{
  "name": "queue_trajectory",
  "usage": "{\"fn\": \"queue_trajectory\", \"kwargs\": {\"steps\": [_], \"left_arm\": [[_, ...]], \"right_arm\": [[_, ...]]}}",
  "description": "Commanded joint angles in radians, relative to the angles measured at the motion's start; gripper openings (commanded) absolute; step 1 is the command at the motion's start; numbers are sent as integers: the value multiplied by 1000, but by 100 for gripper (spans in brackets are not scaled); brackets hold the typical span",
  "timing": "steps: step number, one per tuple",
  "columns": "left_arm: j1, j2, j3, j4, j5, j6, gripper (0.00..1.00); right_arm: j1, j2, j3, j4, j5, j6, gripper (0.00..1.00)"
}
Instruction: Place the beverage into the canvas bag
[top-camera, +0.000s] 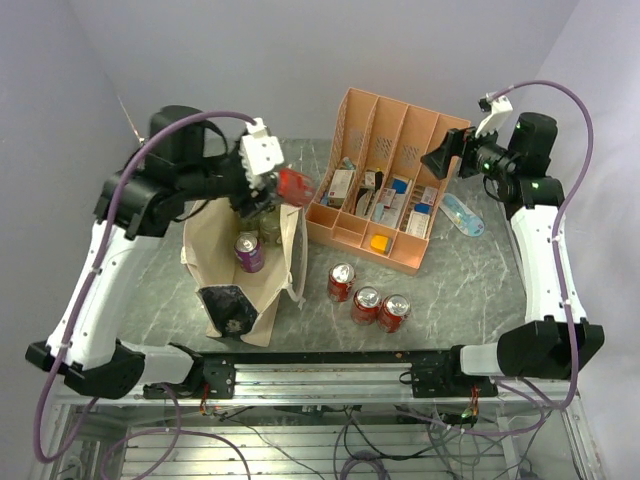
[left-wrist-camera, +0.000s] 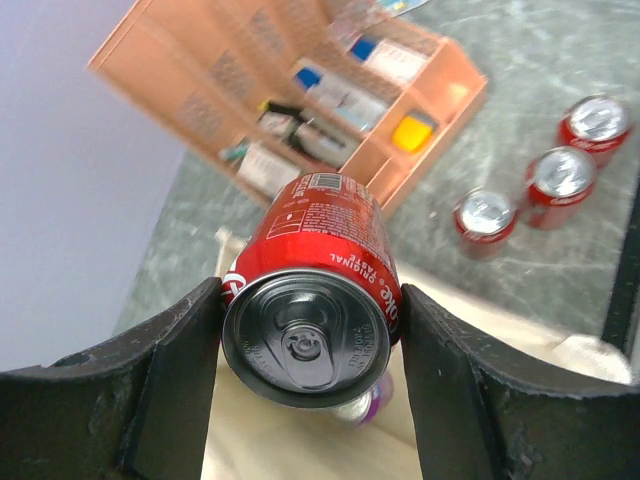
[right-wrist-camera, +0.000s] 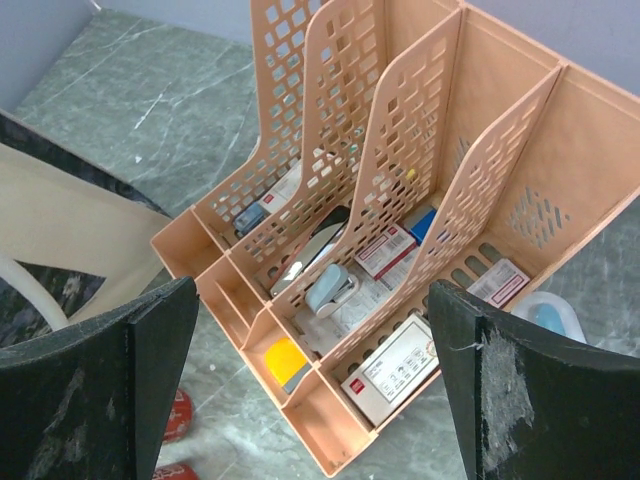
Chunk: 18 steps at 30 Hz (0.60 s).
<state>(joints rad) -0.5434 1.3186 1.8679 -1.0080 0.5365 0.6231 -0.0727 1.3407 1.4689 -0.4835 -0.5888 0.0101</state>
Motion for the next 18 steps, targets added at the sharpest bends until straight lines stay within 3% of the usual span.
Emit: {"fn": "queue_trajectory", "kwargs": {"steps": [1,8,18], "left_arm": [[139,-83,-44,39,34,1,7],[161,-80,-108,-154,-121,91,7],[126,-44,-188,-368,-176,156,7]], "right_arm": [[0,39,67,8,-10,-20,97],[65,71,102,-2,-4,-57,97],[96,195,187,20,-79,-50,97]]}}
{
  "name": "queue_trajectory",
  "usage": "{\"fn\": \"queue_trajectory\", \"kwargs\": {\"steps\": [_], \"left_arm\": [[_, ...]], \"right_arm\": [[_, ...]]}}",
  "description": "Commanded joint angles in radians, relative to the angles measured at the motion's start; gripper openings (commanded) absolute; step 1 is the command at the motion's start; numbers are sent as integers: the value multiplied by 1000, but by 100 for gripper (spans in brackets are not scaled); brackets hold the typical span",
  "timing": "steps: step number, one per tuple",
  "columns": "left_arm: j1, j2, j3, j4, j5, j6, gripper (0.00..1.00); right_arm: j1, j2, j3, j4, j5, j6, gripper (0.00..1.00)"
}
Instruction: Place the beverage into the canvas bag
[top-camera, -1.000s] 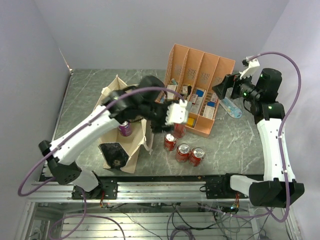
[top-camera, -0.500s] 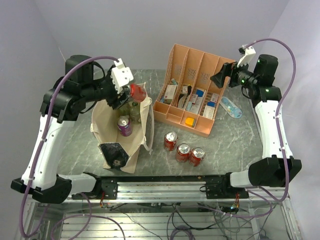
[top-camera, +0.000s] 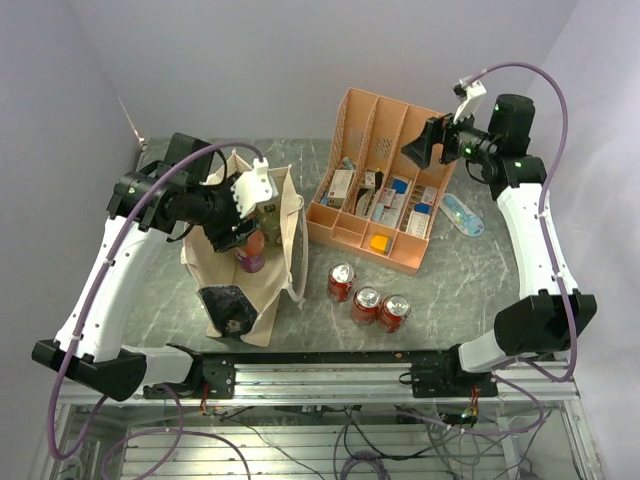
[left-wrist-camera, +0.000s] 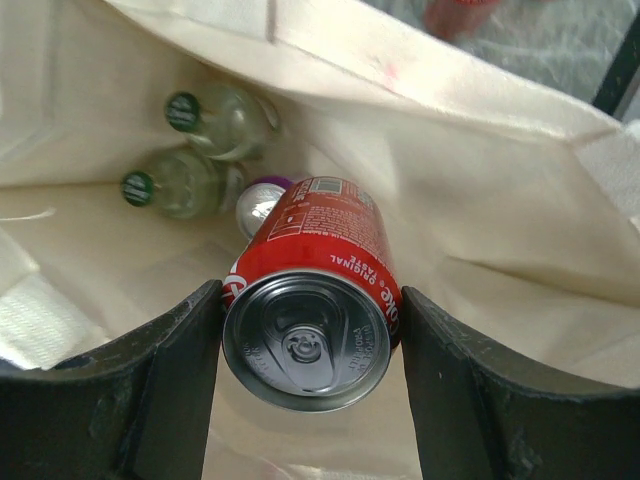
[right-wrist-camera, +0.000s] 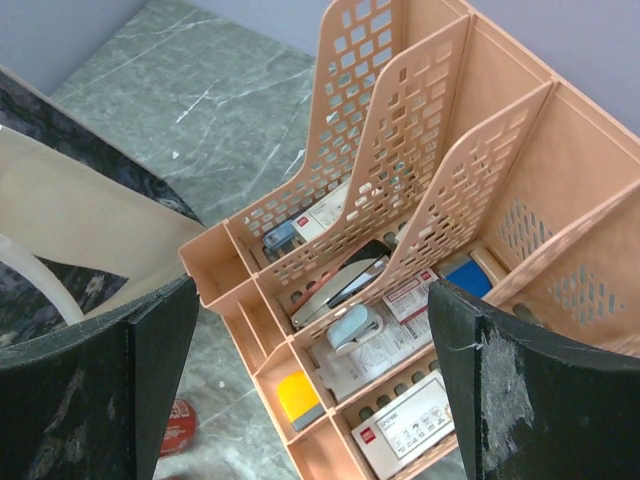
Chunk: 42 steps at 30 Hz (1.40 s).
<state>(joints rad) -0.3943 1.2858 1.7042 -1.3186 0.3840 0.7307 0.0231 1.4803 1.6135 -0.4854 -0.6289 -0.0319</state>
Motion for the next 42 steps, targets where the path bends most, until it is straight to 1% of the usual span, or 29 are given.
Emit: {"fn": "queue_trajectory", "kwargs": {"steps": [1,9,12,16,18,21,25,32,37,42], "left_arm": [[-31,-8,-42,-69,-33,58,7],[-54,82,-93,-150,-53,158,7],[-54,108,-121,-132,-63,200,7],[-54,148,-166,-96,-72,252,7],[-53,162,-190,-69,-65,270,7],[-54,162,-240,13,-41,290,7],[-54,162,-322,114,-15,343,7],[-54,243,-344,201,16,383,7],[-55,270,-369,279,-18,406,7],[-55,317,-369,310,-81,414,7]], "right_arm": [[1,70,50,25,-46,-10,97],[3,163,47,92,-82,-12,97],[2,202,55,110,-79,-5,96],[2,280,113,105,-82,-2,96],[3,323,150,97,-83,-2,96],[5,375,199,81,-79,-6,96],[8,409,230,56,-57,-27,96],[9,452,294,-26,-22,-67,96],[9,469,323,-64,-4,-84,96],[9,481,339,-65,-5,-72,96]]}}
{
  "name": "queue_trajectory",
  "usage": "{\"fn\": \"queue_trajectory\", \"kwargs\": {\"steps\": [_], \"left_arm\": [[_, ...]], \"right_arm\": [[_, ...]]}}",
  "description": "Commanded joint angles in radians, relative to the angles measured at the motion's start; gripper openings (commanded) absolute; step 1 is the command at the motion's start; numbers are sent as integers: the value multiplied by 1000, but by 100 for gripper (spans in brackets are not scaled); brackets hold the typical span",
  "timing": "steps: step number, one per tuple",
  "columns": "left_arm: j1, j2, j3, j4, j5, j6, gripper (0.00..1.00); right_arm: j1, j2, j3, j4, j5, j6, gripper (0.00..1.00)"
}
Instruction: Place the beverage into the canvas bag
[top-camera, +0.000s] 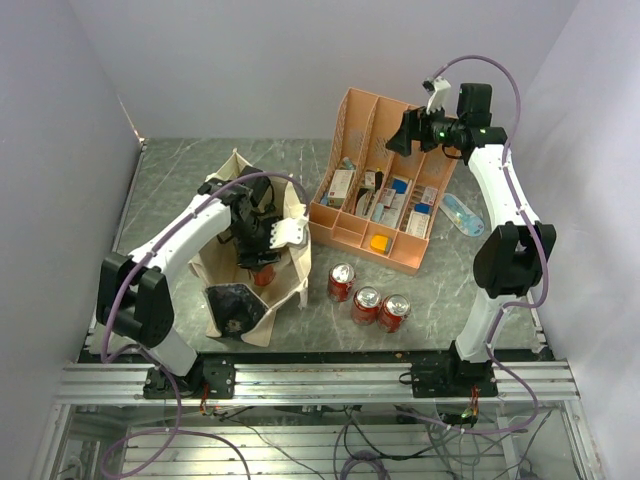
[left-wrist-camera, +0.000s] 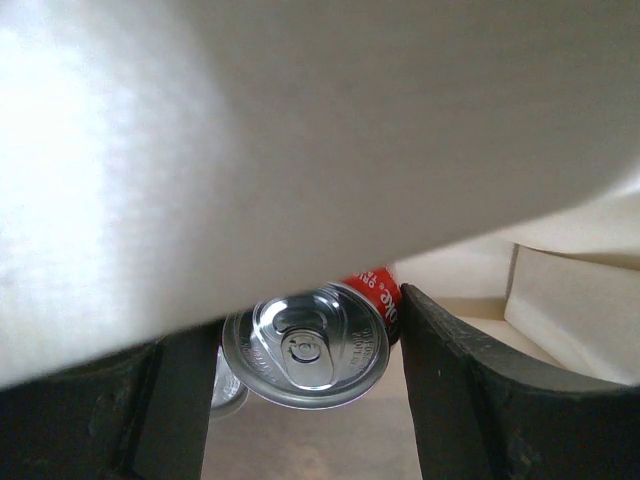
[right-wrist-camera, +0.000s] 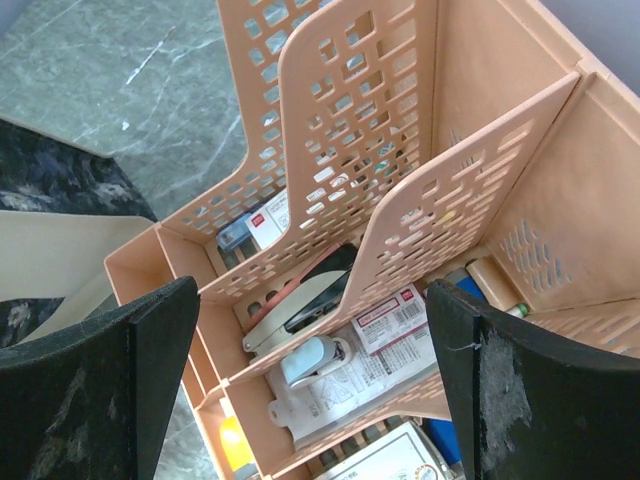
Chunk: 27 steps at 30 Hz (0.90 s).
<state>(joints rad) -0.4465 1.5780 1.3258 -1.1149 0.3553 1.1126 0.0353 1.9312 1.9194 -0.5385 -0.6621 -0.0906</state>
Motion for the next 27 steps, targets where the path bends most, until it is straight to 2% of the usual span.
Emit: {"fn": "queue_trajectory", "kwargs": {"steps": [1,10,16,27], "left_arm": [[-3,30,9,119,-61,28,7],[-4,67,3,135,-160,40,7],[-4,31,-47,107,-124,120,7],[-22,37,-115,221,-137,62,24]], "right_arm": [[-3,32,35,-12,31,-12,96],[-3,41,28,5,35,23,96],[-2,47,28,10,37,25,96],[2,33,-3,20,45,37,96]]}}
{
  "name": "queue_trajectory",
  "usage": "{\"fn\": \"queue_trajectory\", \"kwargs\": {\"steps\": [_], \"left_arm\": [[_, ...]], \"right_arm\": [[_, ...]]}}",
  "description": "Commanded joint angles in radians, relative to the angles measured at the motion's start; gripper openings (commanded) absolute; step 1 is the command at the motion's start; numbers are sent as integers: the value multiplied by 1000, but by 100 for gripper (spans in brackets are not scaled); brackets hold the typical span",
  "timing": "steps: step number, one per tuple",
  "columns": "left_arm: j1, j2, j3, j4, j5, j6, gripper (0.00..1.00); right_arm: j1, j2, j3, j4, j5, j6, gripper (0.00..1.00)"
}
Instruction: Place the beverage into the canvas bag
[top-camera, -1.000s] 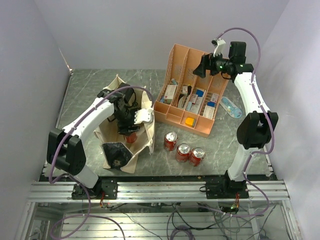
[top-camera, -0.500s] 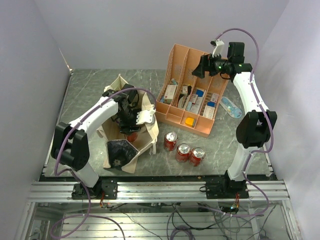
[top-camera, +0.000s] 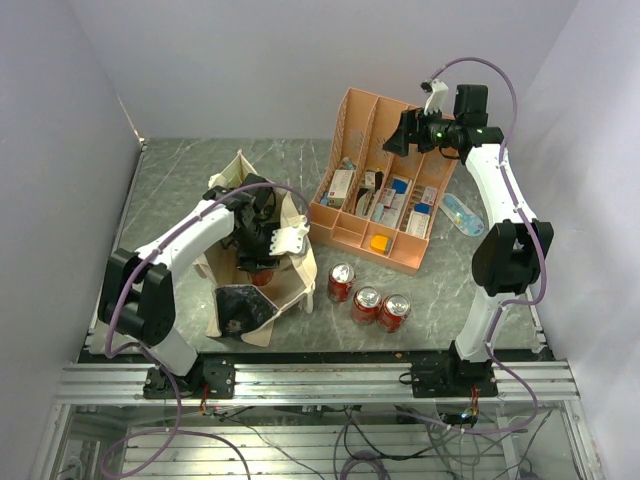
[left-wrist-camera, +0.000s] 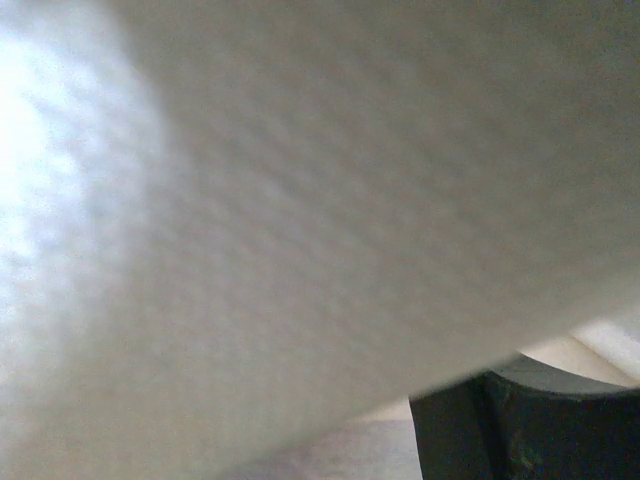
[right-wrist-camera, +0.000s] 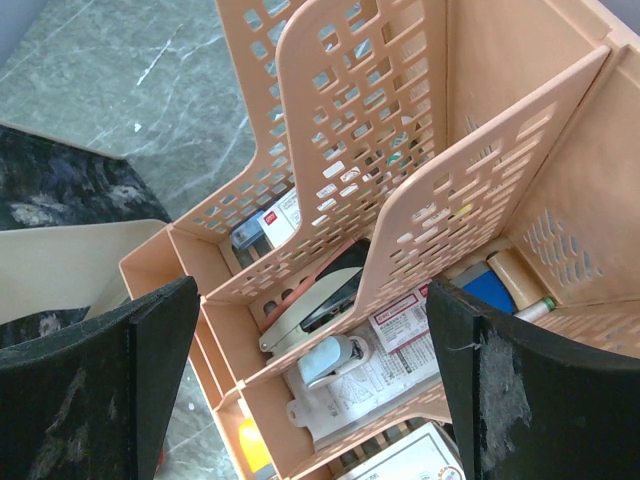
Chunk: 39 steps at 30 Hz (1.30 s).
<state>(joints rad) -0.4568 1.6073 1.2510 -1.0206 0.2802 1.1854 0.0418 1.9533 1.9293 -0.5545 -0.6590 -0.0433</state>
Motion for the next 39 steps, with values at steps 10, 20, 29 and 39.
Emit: {"fn": "queue_trajectory", "kwargs": {"steps": [10,20,29,39], "left_arm": [[-25,16,-63,164,-55,-70,41],[-24,-27,-19,154,-4,-130,70],[-23,-75,-24,163,4,-151,92],[-23,-157,-40,141,21,-161,97]], "right_arm": [[-5,-6,-29,31,46,-9,96],[-2,4,-21,41,35,-3,96],[-2,-34,-65,41,29,-10,96],[0,-57,-86,47,22,-4,96]]}}
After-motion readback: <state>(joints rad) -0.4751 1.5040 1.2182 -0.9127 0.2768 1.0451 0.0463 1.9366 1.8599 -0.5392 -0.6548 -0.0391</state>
